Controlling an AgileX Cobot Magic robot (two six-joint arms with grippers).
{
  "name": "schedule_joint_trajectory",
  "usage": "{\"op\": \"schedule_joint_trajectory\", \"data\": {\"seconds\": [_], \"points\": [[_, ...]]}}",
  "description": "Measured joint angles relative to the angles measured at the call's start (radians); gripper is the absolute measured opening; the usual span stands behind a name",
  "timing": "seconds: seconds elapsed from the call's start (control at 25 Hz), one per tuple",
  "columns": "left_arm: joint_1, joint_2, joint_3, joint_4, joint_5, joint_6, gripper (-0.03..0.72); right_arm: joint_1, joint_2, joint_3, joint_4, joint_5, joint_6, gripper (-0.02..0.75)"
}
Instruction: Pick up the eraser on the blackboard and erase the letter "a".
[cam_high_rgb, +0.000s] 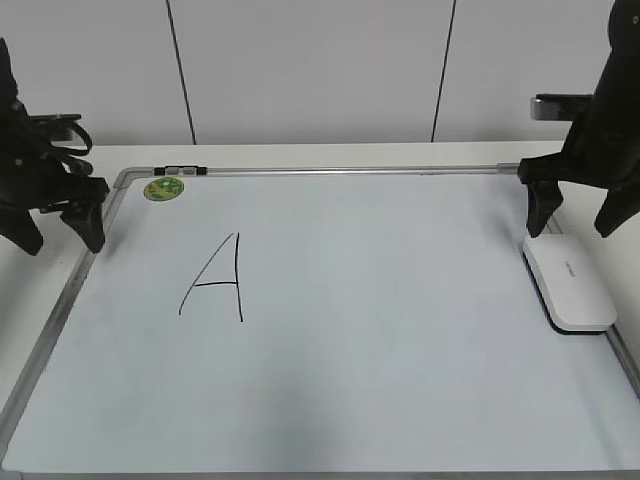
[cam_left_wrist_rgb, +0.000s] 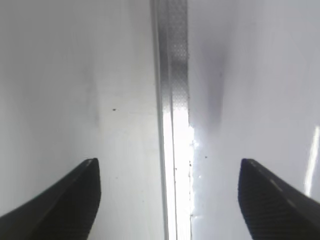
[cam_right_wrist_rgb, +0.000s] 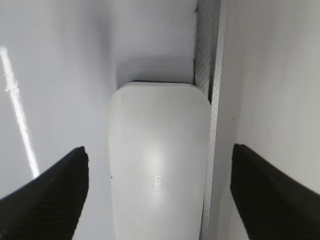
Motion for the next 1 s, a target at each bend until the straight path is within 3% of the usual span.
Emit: {"op": "schedule_joint_trajectory", "data": {"seconds": [0.08, 0.24, 0.4, 0.68, 0.96, 1.0], "points": [[0.000, -0.025, -0.004, 0.009, 0.028, -0.002, 0.670, 0.000, -0.026, 0.000, 0.000, 0.002, 0.000, 0.661], [0.000, -0.070, -0.006, 0.013, 0.098, -0.006, 0.673, 0.000, -0.086, 0.008, 0.000, 0.004, 0.000, 0.661], [0.000, -0.102, -0.006, 0.011, 0.162, -0.006, 0.580, 0.000, -0.158, 0.022, 0.002, 0.006, 0.009, 0.649], [-0.007, -0.195, -0.006, 0.014, 0.170, -0.039, 0.434, 0.000, -0.371, 0.156, 0.019, 0.010, 0.013, 0.527], [-0.110, -0.447, 0.070, 0.168, 0.171, -0.134, 0.363, 0.000, -0.565, 0.381, 0.030, 0.010, 0.011, 0.507], [-0.126, -0.490, 0.101, 0.183, 0.156, -0.149, 0.354, 0.000, -0.670, 0.501, 0.031, -0.015, 0.000, 0.503]]}}
